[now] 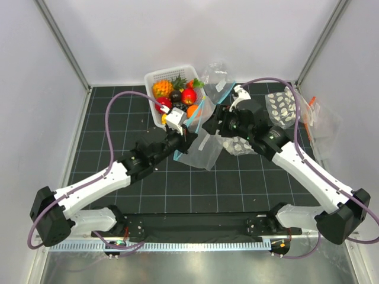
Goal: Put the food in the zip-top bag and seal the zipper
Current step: Open the zipper of the food storage bag.
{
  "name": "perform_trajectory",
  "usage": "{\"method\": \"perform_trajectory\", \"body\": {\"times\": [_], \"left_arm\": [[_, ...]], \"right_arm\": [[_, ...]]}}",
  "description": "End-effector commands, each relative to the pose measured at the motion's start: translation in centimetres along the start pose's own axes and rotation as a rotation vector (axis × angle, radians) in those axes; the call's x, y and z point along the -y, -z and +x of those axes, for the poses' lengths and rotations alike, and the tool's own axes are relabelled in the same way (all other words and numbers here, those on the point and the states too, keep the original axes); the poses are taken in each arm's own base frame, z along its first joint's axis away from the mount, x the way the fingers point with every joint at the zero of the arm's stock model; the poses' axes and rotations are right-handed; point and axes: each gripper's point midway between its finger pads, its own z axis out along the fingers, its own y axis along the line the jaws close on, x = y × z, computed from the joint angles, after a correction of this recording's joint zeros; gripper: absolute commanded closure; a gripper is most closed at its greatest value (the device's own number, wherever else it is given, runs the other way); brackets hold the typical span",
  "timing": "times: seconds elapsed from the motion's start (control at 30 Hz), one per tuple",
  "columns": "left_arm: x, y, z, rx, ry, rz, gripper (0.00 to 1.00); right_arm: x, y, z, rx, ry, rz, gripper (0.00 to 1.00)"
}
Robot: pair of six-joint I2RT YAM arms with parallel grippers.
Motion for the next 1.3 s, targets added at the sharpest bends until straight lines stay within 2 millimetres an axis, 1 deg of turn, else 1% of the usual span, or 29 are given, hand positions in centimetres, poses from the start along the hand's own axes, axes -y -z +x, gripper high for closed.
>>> {"method": "perform_trajectory", "body": {"times": [0.0, 0.17, 0.27, 0.33, 0.4, 0.47, 0.53, 0.57, 0.63, 0.67, 0.7, 0.73, 0.77, 0.8, 0.83, 0.87, 0.9, 0.93, 0.97, 1.0, 1.07, 1.13, 1.17, 1.27], "left_arm": [[0.2, -0.4, -0.9, 0.016, -0.065, -0.045, 1.00], [0.6, -1.0, -0.2, 0.003, -0.099, -0.061, 1.00], [0.9, -1.1, -0.1, 0.004, -0.106, -0.064, 1.00], [1.1, -1.2, -0.2, 0.011, -0.105, -0.061, 1.00], [1.5, -1.3, -0.3, 0.015, -0.103, -0.049, 1.00], [1.9, -1.3, -0.5, 0.023, -0.103, -0.039, 1.00], [2.3, -1.3, -0.6, 0.026, -0.104, -0.023, 1.00], [2.6, -1.2, -0.7, 0.030, -0.104, -0.016, 1.00], [2.9, -1.0, -0.8, 0.036, -0.101, -0.005, 1.00], [3.0, -1.0, -0.9, 0.038, -0.099, 0.000, 1.00], [3.1, -0.9, -1.1, 0.041, -0.095, 0.004, 1.00], [3.2, -0.7, -1.1, 0.042, -0.087, 0.008, 0.98], [3.2, -0.5, -1.2, 0.045, -0.079, 0.007, 0.94], [3.1, -0.3, -1.0, 0.031, -0.068, 0.002, 0.79], [3.3, 0.0, -1.4, 0.026, -0.040, 0.003, 0.70], [3.7, 0.4, -2.0, 0.028, -0.024, 0.015, 0.61], [3.5, 0.7, -1.5, -0.004, -0.020, 0.004, 0.54], [3.5, 1.1, -2.2, 0.003, -0.007, -0.003, 0.40], [3.3, 1.5, -2.6, 0.002, 0.004, -0.021, 0.35], [3.0, 1.7, -2.6, -0.009, 0.001, -0.036, 0.29], [2.2, 2.2, -2.9, -0.024, 0.003, -0.084, 0.26], [1.3, 2.2, -3.0, -0.032, -0.008, -0.142, 0.25], [0.9, 2.0, -3.0, -0.038, -0.016, -0.163, 0.25], [1.1, 0.7, -2.2, -0.090, -0.050, -0.168, 0.23]], "right_arm": [[-2.0, 0.1, -2.1, 0.085, -0.043, -0.013, 0.30], [-2.7, -0.7, -1.5, 0.077, -0.041, -0.016, 0.30], [-2.6, -0.9, -1.3, 0.084, -0.042, 0.001, 0.31], [-2.0, -1.1, -1.0, 0.081, -0.043, 0.033, 0.32], [-1.8, -1.4, -0.4, 0.071, -0.042, 0.046, 0.35], [-1.3, -1.8, 0.0, 0.070, -0.050, 0.068, 0.38], [-1.2, -2.2, 0.1, 0.074, -0.058, 0.067, 0.40], [-1.1, -2.4, 0.3, 0.072, -0.061, 0.070, 0.47], [-0.9, -2.4, 0.2, 0.082, -0.063, 0.077, 0.55], [-0.7, -2.4, 0.2, 0.089, -0.061, 0.089, 0.64], [-0.6, -2.3, 0.1, 0.094, -0.058, 0.093, 0.69], [-0.5, -2.0, -0.1, 0.104, -0.054, 0.096, 0.79], [0.0, -1.9, -0.1, 0.115, -0.051, 0.115, 0.86], [0.3, -1.7, -0.2, 0.118, -0.041, 0.130, 0.92], [0.6, -1.2, -0.4, 0.129, -0.031, 0.139, 0.99], [0.9, -1.0, -0.4, 0.134, -0.024, 0.153, 0.99], [1.4, -0.7, -0.4, 0.135, -0.011, 0.174, 0.99], [1.5, -0.5, -0.4, 0.134, 0.009, 0.176, 0.99], [1.5, -0.1, -0.5, 0.135, 0.024, 0.171, 0.99], [1.6, 0.1, -0.3, 0.122, 0.039, 0.173, 0.99], [1.6, 0.7, -0.5, 0.124, 0.061, 0.176, 0.99], [1.7, 1.1, -0.1, 0.102, 0.077, 0.173, 0.99], [1.6, 1.3, 0.0, 0.099, 0.079, 0.166, 0.99], [1.2, 1.6, 0.3, 0.080, 0.082, 0.141, 0.99]]}}
